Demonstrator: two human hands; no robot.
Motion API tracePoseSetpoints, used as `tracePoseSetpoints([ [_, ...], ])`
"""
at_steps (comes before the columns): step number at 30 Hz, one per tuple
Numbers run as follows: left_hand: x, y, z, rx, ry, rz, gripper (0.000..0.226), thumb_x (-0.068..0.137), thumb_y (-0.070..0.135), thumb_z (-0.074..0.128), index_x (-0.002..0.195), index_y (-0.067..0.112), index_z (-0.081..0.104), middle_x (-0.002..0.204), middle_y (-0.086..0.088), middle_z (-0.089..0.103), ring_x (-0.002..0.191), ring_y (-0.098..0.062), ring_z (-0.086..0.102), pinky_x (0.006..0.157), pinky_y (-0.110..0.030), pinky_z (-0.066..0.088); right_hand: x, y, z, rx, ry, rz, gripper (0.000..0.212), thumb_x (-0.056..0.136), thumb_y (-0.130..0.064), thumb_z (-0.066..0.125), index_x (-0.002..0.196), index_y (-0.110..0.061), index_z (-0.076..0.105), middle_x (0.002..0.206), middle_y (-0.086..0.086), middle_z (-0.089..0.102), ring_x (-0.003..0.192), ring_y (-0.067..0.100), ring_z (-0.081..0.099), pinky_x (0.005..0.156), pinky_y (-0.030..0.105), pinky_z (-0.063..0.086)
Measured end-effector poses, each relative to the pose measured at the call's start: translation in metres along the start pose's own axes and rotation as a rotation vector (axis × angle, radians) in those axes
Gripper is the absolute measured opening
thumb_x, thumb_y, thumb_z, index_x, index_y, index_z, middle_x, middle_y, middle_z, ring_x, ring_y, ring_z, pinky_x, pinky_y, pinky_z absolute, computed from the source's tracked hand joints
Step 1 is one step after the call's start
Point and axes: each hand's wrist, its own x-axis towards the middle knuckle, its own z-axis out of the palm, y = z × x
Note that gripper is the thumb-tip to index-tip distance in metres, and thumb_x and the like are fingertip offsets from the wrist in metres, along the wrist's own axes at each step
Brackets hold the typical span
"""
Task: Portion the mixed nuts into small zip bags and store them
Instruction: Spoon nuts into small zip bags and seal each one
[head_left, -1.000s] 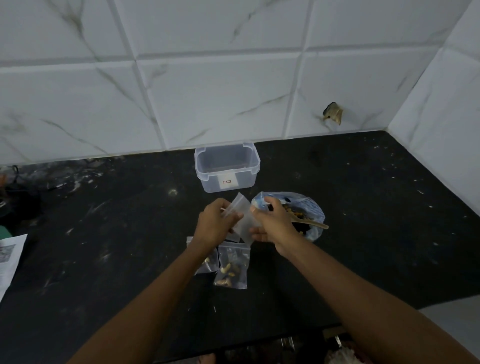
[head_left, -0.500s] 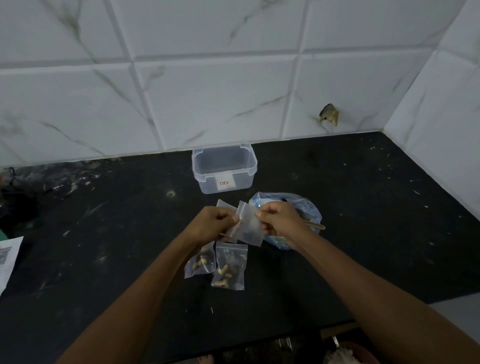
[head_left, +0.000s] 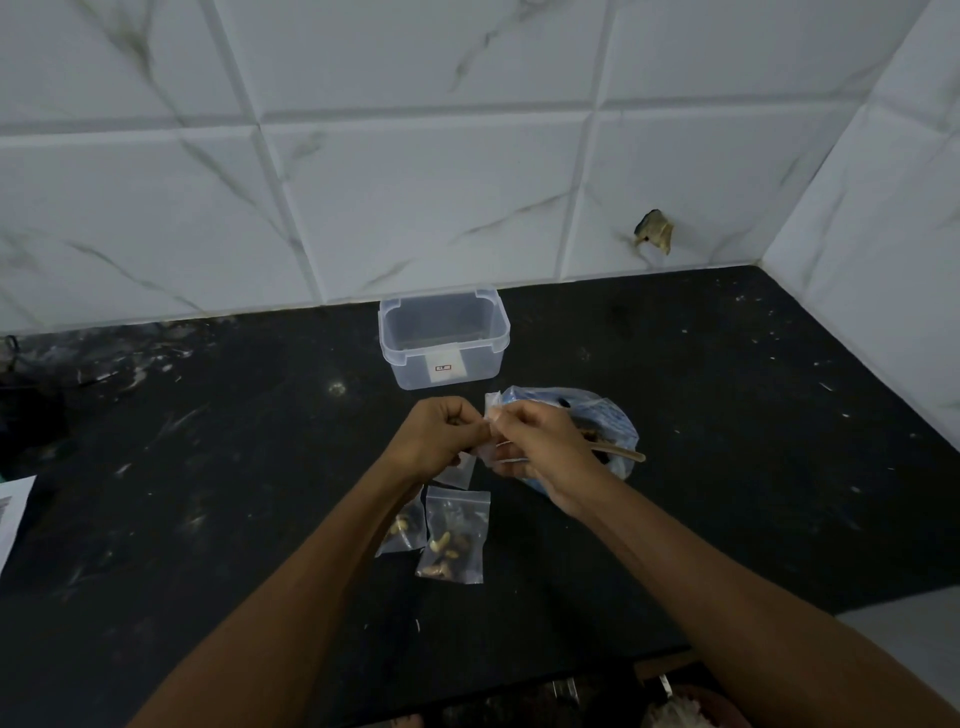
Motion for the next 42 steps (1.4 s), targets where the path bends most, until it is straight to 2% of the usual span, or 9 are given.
tracePoseSetpoints([
  [6,0.000,-0.001,-0.001,0.024,-0.067,-0.011,0.016,0.088,0.020,0.068,0.075,0.014,0.065,0.078,-0.002,0.072,0.070,-0.011,0.067,0.064,-0.024,0.053,0.000,0.000,-0.011,-0.046,-0.006,0.038,0.016,0.096,-0.018,0.055,0.090,-0.015,0.070,0.089,0.003,0.070,0.085,0.015,0.067,0.066,0.025,0.054],
  [14,0.000,-0.009,0.009,0.356,0.269,0.095,0.016,0.085,0.017,0.070,0.073,0.018,0.060,0.077,0.001,0.067,0.075,-0.010,0.067,0.073,-0.030,0.058,0.009,0.009,-0.018,-1.001,0.250,-0.291,0.016,0.093,-0.020,0.057,0.079,-0.016,0.065,0.072,-0.002,0.061,0.068,0.011,0.058,0.061,0.022,0.043],
  [17,-0.003,-0.001,0.009,0.298,0.201,0.188,0.013,0.084,0.027,0.073,0.091,0.023,0.063,0.092,0.007,0.066,0.085,-0.007,0.063,0.073,-0.022,0.050,0.009,0.002,-0.022,-0.821,0.224,-0.229,0.016,0.094,-0.016,0.055,0.084,-0.008,0.064,0.077,0.008,0.066,0.072,0.019,0.065,0.068,0.033,0.056],
  [20,-0.006,0.002,0.007,0.297,-0.086,0.268,0.083,0.071,0.035,0.084,0.140,0.031,0.039,0.136,0.016,0.044,0.123,-0.002,0.044,0.095,-0.019,0.040,0.002,-0.010,-0.030,-0.528,0.109,-0.148,0.014,0.092,-0.007,0.055,0.083,-0.012,0.064,0.075,0.006,0.066,0.070,0.018,0.068,0.062,0.028,0.058],
  [22,-0.005,0.002,0.012,0.444,-0.128,0.351,0.106,0.064,0.040,0.088,0.149,0.030,0.025,0.148,0.012,0.033,0.133,-0.002,0.030,0.108,-0.027,0.030,-0.002,-0.015,-0.032,-0.428,0.053,-0.144,0.012,0.090,-0.004,0.056,0.089,-0.009,0.067,0.081,0.010,0.069,0.076,0.022,0.069,0.066,0.032,0.058],
  [26,0.002,0.002,0.026,0.486,0.009,0.515,0.083,0.072,0.038,0.084,0.140,0.023,0.040,0.141,0.002,0.047,0.125,-0.001,0.037,0.111,-0.029,0.029,-0.002,-0.018,-0.034,-0.344,-0.006,-0.099,0.015,0.086,-0.004,0.063,0.099,-0.011,0.066,0.092,0.013,0.071,0.084,0.024,0.070,0.073,0.038,0.058],
  [31,0.007,-0.007,0.028,0.539,0.144,0.633,0.061,0.076,0.041,0.077,0.128,0.023,0.052,0.125,0.004,0.059,0.114,-0.002,0.048,0.105,-0.033,0.039,-0.003,-0.016,-0.035,-0.556,0.152,-0.179,0.014,0.086,-0.007,0.066,0.093,-0.018,0.062,0.078,-0.005,0.063,0.073,0.008,0.062,0.061,0.021,0.052],
  [36,0.008,-0.007,0.042,0.487,0.164,0.540,0.082,0.068,0.046,0.083,0.135,0.020,0.043,0.133,-0.001,0.055,0.121,-0.012,0.049,0.105,-0.032,0.038,-0.005,-0.019,-0.029,-0.635,0.285,-0.273,0.011,0.087,-0.010,0.064,0.090,-0.019,0.058,0.074,-0.008,0.058,0.067,0.002,0.056,0.057,0.014,0.043],
  [42,0.013,-0.017,0.040,0.380,0.226,0.410,0.072,0.071,0.047,0.081,0.130,0.024,0.046,0.126,0.005,0.057,0.112,-0.008,0.054,0.093,-0.027,0.047,0.002,-0.023,-0.065,-0.283,0.112,-0.055,0.007,0.092,-0.017,0.062,0.098,-0.016,0.066,0.089,0.008,0.072,0.080,0.020,0.072,0.071,0.030,0.060],
])
